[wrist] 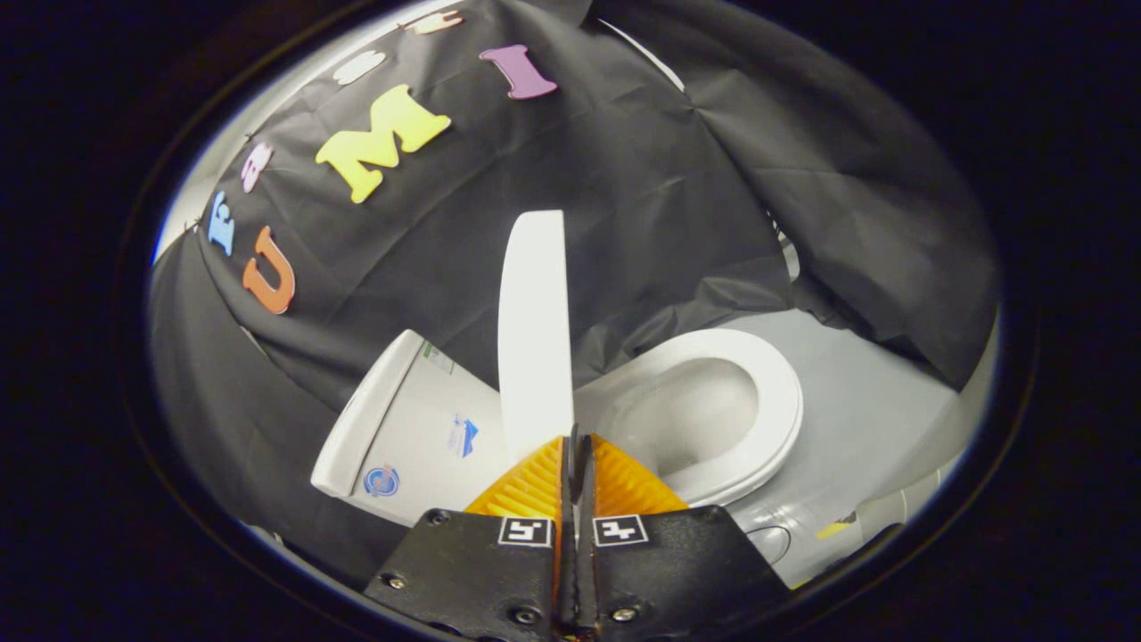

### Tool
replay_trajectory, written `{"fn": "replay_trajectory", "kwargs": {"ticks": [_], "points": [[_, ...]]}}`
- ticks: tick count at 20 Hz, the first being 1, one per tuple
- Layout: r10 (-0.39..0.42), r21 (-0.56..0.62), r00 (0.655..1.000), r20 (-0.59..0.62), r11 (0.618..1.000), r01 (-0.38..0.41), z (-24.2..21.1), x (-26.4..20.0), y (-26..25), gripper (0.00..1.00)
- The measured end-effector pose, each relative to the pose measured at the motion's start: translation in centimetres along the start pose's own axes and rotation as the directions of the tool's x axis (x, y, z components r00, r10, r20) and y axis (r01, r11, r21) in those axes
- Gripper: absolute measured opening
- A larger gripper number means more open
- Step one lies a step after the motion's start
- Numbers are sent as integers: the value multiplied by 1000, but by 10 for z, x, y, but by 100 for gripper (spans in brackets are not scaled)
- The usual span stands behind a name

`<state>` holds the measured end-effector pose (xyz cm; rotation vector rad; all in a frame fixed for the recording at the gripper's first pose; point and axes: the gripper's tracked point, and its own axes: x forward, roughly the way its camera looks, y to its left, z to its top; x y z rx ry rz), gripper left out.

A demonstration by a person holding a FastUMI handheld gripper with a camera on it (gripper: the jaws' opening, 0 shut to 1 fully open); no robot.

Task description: Open the toilet lid.

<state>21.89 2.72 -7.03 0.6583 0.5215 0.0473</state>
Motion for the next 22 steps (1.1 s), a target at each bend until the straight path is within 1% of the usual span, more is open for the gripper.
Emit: {"fn": "replay_trajectory", "kwargs": {"ticks": [6,13,18,22], "points": [[-7,-113,1000,18,994,9,-3,-2,33,5],[-2,-196,1000,26,981,7,-8,-2,64,4],[-11,-260,999,44,965,22,-11,0,80,4],[-6,-298,999,45,954,19,-15,1,93,4]]}}
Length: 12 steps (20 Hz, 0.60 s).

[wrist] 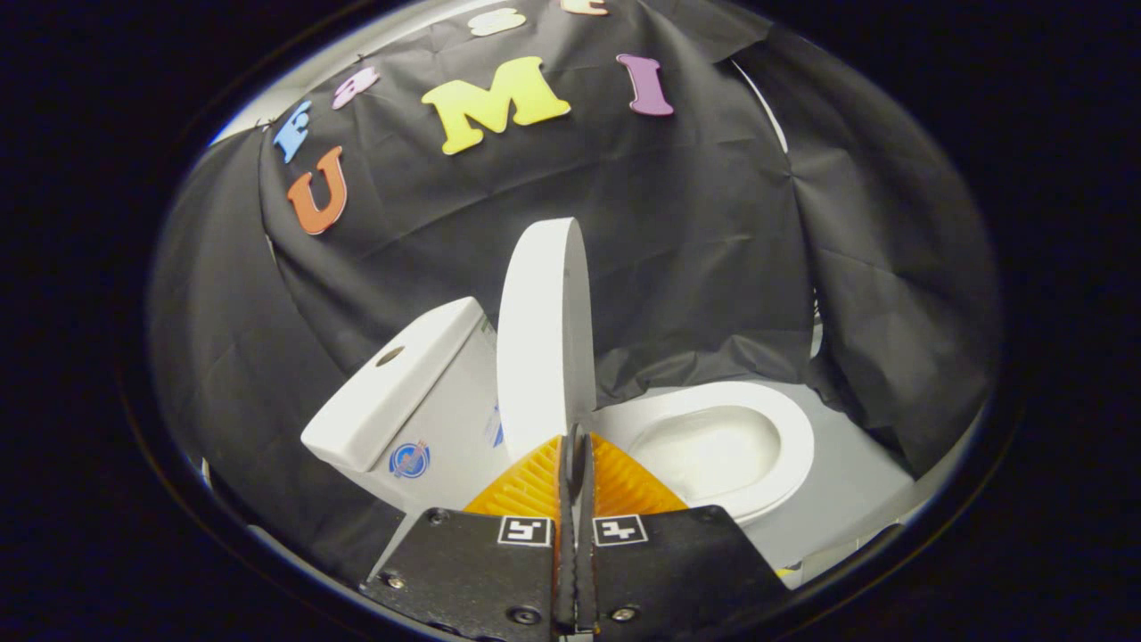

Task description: Open the toilet lid.

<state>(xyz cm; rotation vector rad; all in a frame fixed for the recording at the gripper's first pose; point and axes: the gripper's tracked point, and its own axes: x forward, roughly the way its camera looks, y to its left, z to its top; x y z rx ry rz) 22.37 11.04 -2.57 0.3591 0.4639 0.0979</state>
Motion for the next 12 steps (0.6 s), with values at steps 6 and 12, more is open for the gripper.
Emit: {"fn": "replay_trajectory", "kwargs": {"ticks": [6,12], "points": [[-22,-51,1000,7,998,23,1,-3,14,4],[-33,-83,999,6,996,33,2,-4,35,4]]}}
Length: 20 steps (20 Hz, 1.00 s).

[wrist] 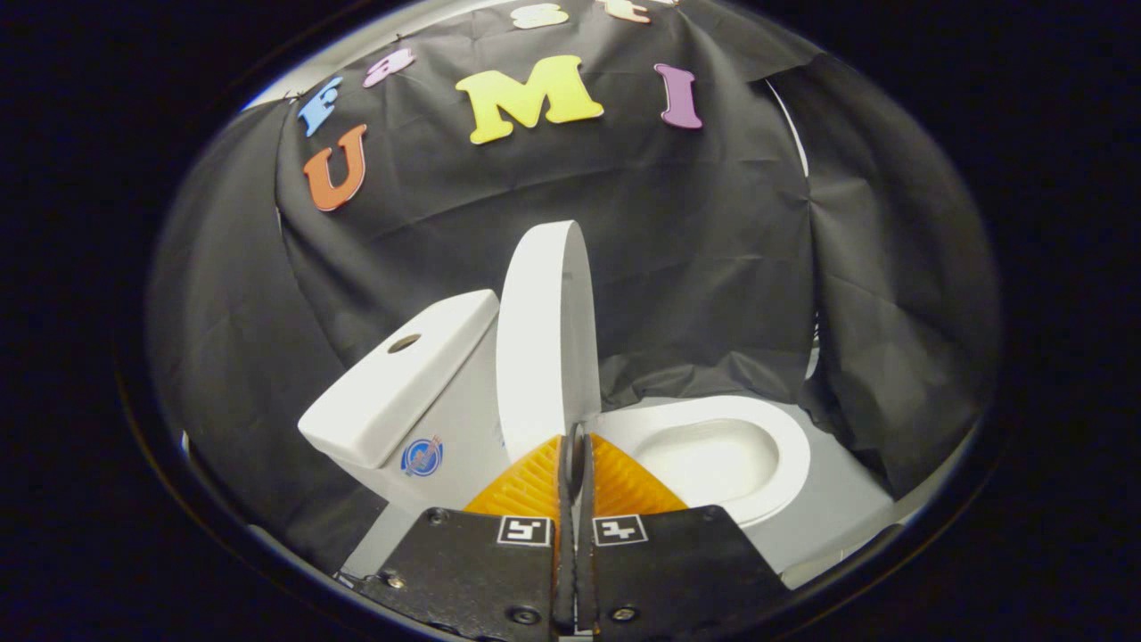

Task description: Open the toilet lid.

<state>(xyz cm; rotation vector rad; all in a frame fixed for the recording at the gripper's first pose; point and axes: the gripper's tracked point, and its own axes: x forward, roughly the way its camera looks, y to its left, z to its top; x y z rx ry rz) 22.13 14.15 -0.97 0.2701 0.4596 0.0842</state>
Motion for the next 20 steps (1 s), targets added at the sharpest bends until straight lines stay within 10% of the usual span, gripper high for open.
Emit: {"fn": "replay_trajectory", "kwargs": {"ticks": [20], "points": [[-4,-99,999,-42,995,0,-5,-3,58,5]]}}
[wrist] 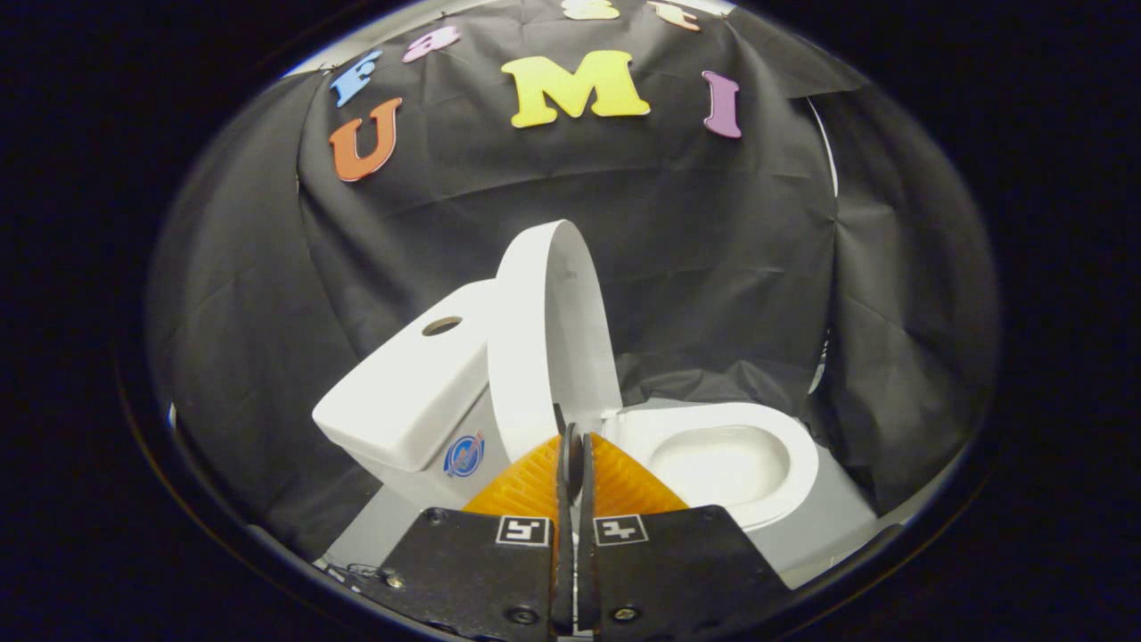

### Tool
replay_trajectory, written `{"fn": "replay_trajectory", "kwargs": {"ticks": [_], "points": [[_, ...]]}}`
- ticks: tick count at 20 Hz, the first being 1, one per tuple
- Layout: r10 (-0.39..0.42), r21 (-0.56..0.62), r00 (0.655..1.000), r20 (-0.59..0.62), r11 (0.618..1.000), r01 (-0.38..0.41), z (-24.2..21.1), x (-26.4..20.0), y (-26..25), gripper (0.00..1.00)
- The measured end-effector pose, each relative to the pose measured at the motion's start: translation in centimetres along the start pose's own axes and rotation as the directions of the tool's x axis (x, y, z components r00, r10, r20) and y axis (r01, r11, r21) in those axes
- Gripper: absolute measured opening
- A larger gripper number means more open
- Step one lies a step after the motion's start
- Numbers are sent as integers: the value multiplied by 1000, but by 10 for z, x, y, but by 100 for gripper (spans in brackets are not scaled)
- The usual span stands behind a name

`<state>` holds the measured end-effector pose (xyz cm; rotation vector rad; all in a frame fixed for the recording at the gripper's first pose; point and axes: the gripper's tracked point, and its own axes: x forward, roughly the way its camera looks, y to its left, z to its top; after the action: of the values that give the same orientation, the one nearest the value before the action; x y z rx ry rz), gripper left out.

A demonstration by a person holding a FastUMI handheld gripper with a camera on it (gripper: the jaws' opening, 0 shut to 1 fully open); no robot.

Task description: Open the toilet lid.

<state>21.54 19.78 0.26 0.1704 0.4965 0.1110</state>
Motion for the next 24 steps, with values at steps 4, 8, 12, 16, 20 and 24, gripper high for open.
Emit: {"fn": "replay_trajectory", "kwargs": {"ticks": [4,8,12,16,20,24], "points": [[3,-28,1000,-25,1000,-4,-2,1,11,5],[-12,-139,999,-36,990,7,-3,2,21,5],[-22,-253,999,-37,967,12,-6,-2,20,8],[128,-262,991,24,958,-117,10,-30,30,37],[145,-266,961,234,961,-80,51,-85,3,69],[157,-183,921,357,978,-95,68,-136,-37,100]]}}
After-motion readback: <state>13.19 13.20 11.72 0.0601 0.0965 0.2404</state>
